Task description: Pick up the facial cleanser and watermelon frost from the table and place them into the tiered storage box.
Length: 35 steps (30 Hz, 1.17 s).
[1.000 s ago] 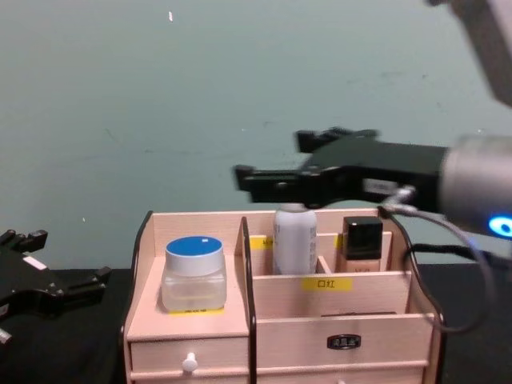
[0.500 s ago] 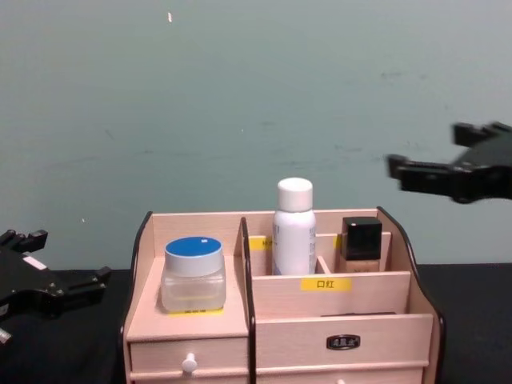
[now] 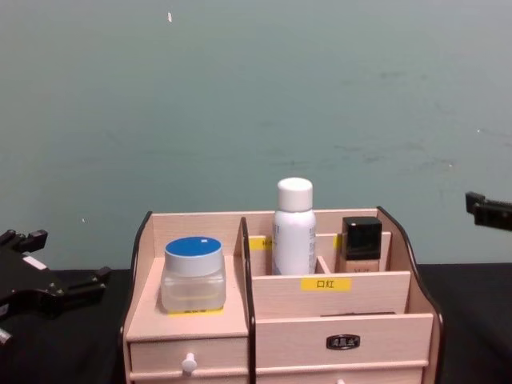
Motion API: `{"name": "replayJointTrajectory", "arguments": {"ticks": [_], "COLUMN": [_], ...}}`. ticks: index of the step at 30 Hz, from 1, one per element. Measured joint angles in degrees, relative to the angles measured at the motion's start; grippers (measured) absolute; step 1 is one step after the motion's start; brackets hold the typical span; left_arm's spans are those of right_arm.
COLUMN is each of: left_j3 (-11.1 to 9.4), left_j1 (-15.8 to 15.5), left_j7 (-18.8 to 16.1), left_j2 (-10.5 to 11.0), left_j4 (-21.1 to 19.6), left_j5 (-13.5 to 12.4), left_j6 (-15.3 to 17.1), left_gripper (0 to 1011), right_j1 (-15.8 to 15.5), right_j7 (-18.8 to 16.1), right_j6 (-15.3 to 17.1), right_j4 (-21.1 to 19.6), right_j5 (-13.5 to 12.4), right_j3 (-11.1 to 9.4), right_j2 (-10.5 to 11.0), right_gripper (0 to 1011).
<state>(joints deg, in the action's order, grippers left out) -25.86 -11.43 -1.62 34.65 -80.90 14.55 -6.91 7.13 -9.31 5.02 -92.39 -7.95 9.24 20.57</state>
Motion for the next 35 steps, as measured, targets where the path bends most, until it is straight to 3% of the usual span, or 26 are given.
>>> {"name": "replayJointTrajectory", "arguments": {"ticks": [10, 35], "left_j3": [0.0, 0.0], "left_j1": [0.0, 0.0], "left_j7": [0.0, 0.0], "left_j2": [0.0, 0.0], "left_j4": [0.0, 0.0], "left_j5": [0.0, 0.0], "left_j6": [0.0, 0.0], "left_gripper": [1010, 1009], "right_j1": [1.5, 1.3], "right_j7": [-1.1, -1.0], "right_j6": [-0.2, -0.1], "right_j4": [5.3, 4.7], "right_j5": [1.5, 1.4], "right_j3": [0.0, -0.1], "right_j2": [-1.7, -1.5], "right_gripper": [1003, 1003]}}
